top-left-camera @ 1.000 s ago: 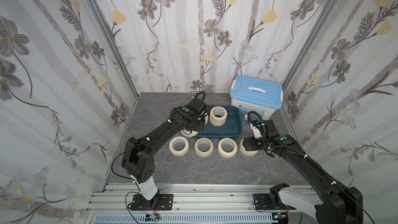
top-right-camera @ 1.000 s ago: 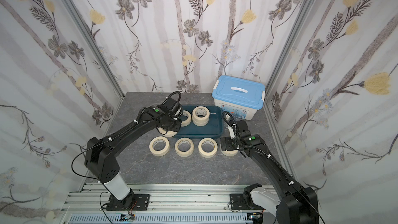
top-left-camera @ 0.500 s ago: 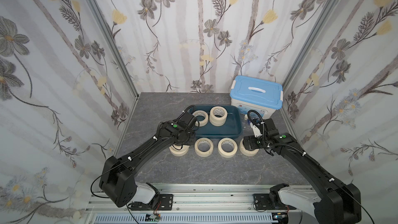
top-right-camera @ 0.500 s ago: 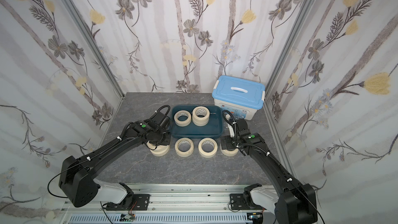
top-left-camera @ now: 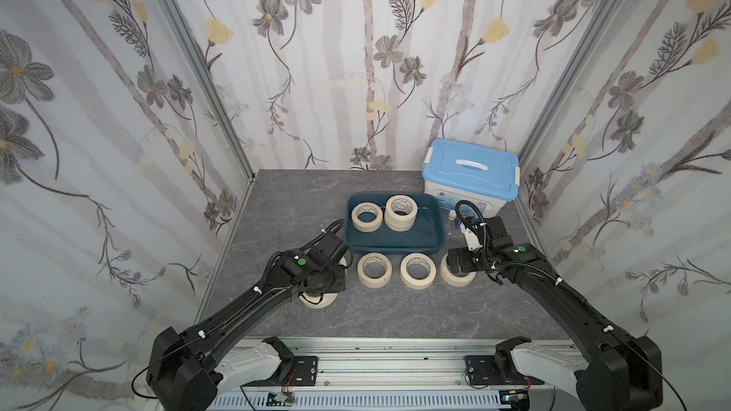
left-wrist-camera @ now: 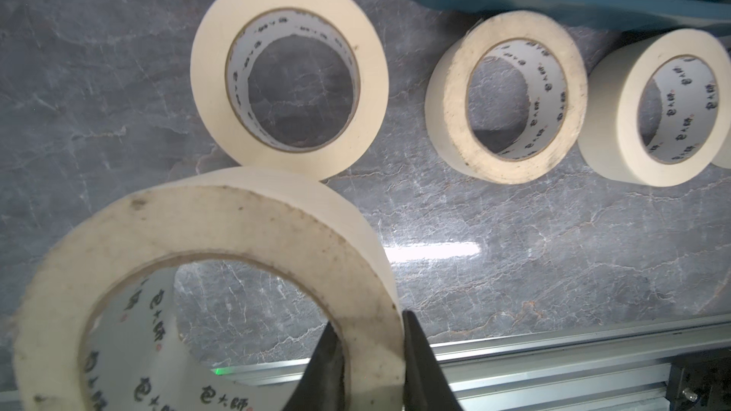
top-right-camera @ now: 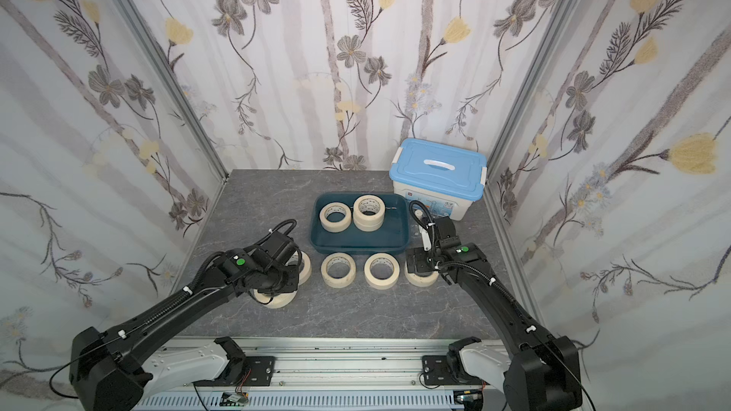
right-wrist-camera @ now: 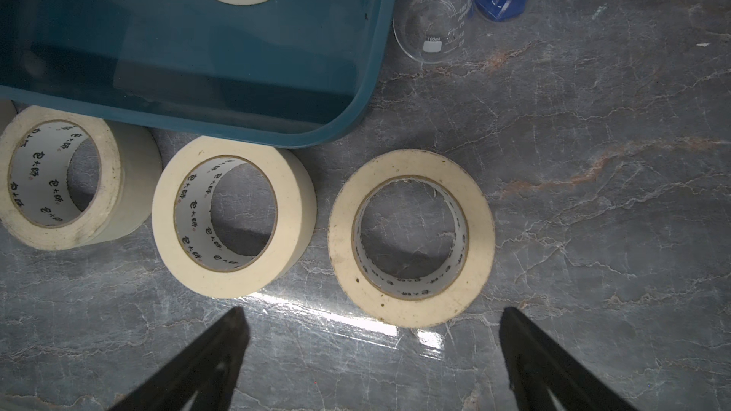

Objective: Take out the art tape in the storage box
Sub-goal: Place the art tape at the center of the board.

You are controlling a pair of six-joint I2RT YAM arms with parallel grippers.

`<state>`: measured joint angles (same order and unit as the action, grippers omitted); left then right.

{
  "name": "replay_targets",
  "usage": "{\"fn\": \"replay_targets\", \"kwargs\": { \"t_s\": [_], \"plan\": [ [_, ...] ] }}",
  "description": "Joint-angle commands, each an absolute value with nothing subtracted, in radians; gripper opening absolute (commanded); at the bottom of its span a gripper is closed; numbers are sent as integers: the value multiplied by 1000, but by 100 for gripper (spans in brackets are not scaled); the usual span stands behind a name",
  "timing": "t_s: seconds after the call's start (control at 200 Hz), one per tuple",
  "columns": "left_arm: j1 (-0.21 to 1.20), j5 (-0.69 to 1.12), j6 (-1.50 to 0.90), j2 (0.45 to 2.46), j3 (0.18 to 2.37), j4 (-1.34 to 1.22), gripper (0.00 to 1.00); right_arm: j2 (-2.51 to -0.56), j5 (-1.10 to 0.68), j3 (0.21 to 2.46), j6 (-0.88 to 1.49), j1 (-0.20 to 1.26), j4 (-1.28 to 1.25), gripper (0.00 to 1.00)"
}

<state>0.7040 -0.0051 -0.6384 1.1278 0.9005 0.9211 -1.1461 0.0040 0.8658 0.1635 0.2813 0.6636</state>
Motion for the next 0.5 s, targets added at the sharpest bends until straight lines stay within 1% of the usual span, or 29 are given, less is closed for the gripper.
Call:
{"fn": "replay_targets", "kwargs": {
  "t_s": [0.0, 0.225, 0.5],
  "plan": [
    [707, 12, -710, 1111, 866, 934, 14, -1149, 20, 871, 160, 279, 632, 100],
    [713, 49, -754, 1106, 818, 883, 14, -1143, 20, 870, 160, 276, 631, 100],
    [715, 89, -788, 1145, 746, 788, 14, -1147, 20, 870, 161, 273, 629, 100]
  ]
}}
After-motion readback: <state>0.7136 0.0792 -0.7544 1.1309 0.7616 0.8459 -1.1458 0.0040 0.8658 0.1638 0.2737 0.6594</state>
